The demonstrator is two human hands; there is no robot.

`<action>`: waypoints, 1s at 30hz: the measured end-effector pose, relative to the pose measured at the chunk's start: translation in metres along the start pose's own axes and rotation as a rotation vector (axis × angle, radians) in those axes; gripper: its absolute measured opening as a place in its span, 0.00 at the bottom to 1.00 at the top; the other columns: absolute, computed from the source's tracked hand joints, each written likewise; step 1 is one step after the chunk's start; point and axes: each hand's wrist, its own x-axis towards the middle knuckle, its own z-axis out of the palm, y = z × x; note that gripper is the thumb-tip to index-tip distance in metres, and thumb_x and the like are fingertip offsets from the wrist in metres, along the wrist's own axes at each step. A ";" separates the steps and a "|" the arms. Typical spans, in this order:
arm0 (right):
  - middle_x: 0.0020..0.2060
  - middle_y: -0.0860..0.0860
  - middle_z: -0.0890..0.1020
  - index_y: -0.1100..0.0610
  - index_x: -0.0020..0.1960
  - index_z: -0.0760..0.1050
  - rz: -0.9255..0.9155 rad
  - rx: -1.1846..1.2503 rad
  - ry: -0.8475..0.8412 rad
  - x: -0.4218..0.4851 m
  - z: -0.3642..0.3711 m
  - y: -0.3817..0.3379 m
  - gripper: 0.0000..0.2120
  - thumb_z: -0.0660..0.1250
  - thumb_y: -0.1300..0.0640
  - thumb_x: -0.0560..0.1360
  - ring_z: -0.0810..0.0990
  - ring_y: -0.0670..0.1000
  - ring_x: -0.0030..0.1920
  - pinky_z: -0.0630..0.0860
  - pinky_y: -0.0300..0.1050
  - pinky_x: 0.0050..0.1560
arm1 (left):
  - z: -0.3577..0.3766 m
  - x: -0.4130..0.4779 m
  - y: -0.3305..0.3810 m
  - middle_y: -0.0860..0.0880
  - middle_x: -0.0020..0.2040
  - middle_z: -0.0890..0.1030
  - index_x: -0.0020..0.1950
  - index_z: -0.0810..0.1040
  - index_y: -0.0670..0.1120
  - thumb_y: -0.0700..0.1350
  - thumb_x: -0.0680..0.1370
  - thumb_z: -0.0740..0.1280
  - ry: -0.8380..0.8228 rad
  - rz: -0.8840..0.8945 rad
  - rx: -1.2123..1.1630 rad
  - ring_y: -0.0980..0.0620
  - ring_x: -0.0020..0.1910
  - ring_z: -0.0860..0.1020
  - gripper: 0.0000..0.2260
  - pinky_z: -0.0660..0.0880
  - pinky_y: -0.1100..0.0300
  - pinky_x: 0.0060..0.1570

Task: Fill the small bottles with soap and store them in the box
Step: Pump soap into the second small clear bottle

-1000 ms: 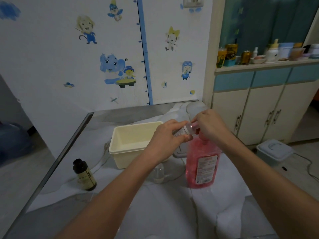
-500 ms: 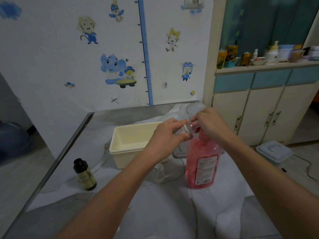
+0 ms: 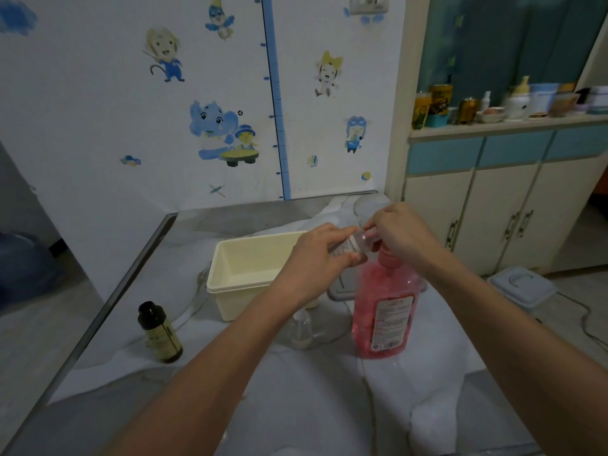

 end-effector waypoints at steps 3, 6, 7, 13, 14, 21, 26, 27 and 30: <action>0.26 0.49 0.79 0.57 0.35 0.78 -0.015 -0.015 -0.002 -0.001 0.001 0.000 0.13 0.58 0.60 0.75 0.77 0.49 0.26 0.75 0.40 0.30 | 0.000 0.000 0.000 0.49 0.47 0.79 0.62 0.80 0.54 0.47 0.72 0.73 -0.002 0.001 0.006 0.54 0.45 0.76 0.18 0.69 0.64 0.45; 0.24 0.48 0.79 0.56 0.36 0.78 -0.007 -0.010 0.020 0.002 0.005 0.009 0.13 0.57 0.59 0.74 0.76 0.49 0.25 0.74 0.42 0.29 | 0.005 -0.001 -0.004 0.48 0.48 0.79 0.63 0.79 0.53 0.46 0.72 0.73 -0.003 -0.013 0.007 0.53 0.46 0.77 0.19 0.70 0.63 0.46; 0.24 0.47 0.79 0.56 0.36 0.78 -0.002 -0.010 0.024 -0.001 0.007 0.011 0.14 0.57 0.58 0.74 0.76 0.49 0.25 0.74 0.42 0.28 | 0.006 -0.002 -0.006 0.48 0.49 0.79 0.62 0.80 0.52 0.46 0.72 0.74 -0.001 -0.015 0.001 0.52 0.46 0.77 0.19 0.70 0.62 0.47; 0.36 0.51 0.83 0.59 0.45 0.81 -0.020 -0.042 0.005 -0.001 0.006 0.012 0.08 0.65 0.57 0.73 0.84 0.53 0.44 0.79 0.47 0.38 | 0.008 -0.004 -0.006 0.49 0.48 0.79 0.62 0.80 0.52 0.46 0.72 0.74 -0.002 -0.028 -0.005 0.55 0.44 0.76 0.19 0.68 0.68 0.42; 0.42 0.52 0.83 0.58 0.49 0.82 0.010 -0.096 -0.014 -0.005 0.004 0.006 0.08 0.70 0.57 0.71 0.83 0.53 0.49 0.79 0.47 0.45 | 0.007 -0.004 -0.004 0.49 0.48 0.79 0.63 0.79 0.52 0.47 0.72 0.74 -0.010 -0.029 0.002 0.55 0.45 0.76 0.19 0.68 0.67 0.43; 0.26 0.50 0.79 0.60 0.40 0.80 0.021 0.001 0.001 -0.002 0.001 -0.001 0.12 0.59 0.60 0.75 0.79 0.50 0.28 0.74 0.42 0.28 | 0.001 -0.002 0.002 0.47 0.47 0.78 0.62 0.80 0.54 0.47 0.73 0.73 -0.007 -0.002 0.011 0.53 0.44 0.76 0.18 0.70 0.61 0.45; 0.27 0.50 0.80 0.59 0.40 0.80 0.007 -0.046 0.041 -0.005 0.005 0.011 0.14 0.57 0.58 0.75 0.77 0.50 0.27 0.74 0.42 0.27 | 0.009 -0.005 -0.004 0.47 0.49 0.79 0.62 0.80 0.52 0.45 0.72 0.74 0.000 -0.022 -0.009 0.52 0.46 0.77 0.19 0.69 0.66 0.45; 0.28 0.50 0.80 0.60 0.42 0.80 0.005 -0.030 0.047 -0.005 0.006 0.011 0.14 0.56 0.58 0.75 0.78 0.50 0.27 0.74 0.42 0.28 | 0.009 -0.005 -0.005 0.46 0.48 0.79 0.62 0.80 0.52 0.45 0.72 0.74 0.001 -0.022 -0.007 0.52 0.46 0.77 0.18 0.69 0.66 0.44; 0.37 0.52 0.83 0.61 0.48 0.81 -0.029 -0.139 -0.016 -0.007 0.004 0.008 0.09 0.63 0.59 0.74 0.80 0.52 0.35 0.78 0.47 0.37 | 0.008 -0.005 -0.005 0.47 0.47 0.79 0.62 0.80 0.52 0.46 0.72 0.73 -0.003 -0.016 0.007 0.52 0.44 0.76 0.18 0.68 0.66 0.43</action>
